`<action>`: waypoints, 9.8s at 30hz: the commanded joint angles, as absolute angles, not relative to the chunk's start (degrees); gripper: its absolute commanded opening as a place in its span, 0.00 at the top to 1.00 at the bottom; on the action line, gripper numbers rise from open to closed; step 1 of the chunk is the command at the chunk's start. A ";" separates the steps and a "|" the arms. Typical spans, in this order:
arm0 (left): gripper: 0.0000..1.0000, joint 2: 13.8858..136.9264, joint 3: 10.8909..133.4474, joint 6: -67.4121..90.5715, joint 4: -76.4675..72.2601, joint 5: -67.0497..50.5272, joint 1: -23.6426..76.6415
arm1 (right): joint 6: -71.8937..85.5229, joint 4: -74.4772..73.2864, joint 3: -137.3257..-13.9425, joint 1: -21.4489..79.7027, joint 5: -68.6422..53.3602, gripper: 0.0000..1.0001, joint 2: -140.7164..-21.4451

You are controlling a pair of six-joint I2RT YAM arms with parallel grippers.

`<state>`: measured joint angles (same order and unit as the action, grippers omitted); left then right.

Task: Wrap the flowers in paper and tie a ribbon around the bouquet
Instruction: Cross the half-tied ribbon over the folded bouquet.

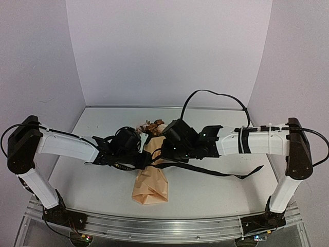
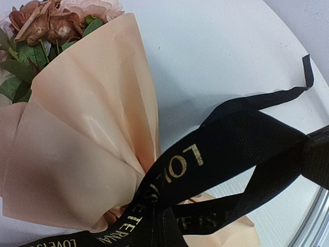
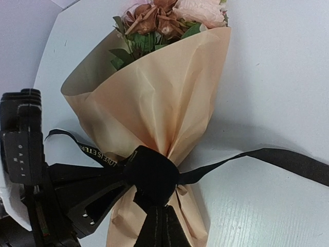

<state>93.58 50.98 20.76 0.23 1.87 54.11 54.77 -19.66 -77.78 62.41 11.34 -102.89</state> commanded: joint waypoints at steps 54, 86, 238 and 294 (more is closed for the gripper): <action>0.63 87.34 47.60 33.17 -3.40 -13.45 44.14 | 54.80 -23.82 -93.00 54.86 1.25 1.00 -111.95; 0.93 112.32 63.14 37.66 -3.23 -27.91 31.38 | 54.63 -28.70 -93.45 54.78 5.08 1.00 -114.41; 1.00 90.20 49.36 6.97 -10.28 -11.74 47.76 | 67.72 -31.65 -64.19 37.67 14.42 1.00 -93.73; 1.00 89.60 33.50 12.19 -33.74 -14.38 47.57 | 51.58 -29.61 -104.99 51.45 -19.58 0.24 -115.33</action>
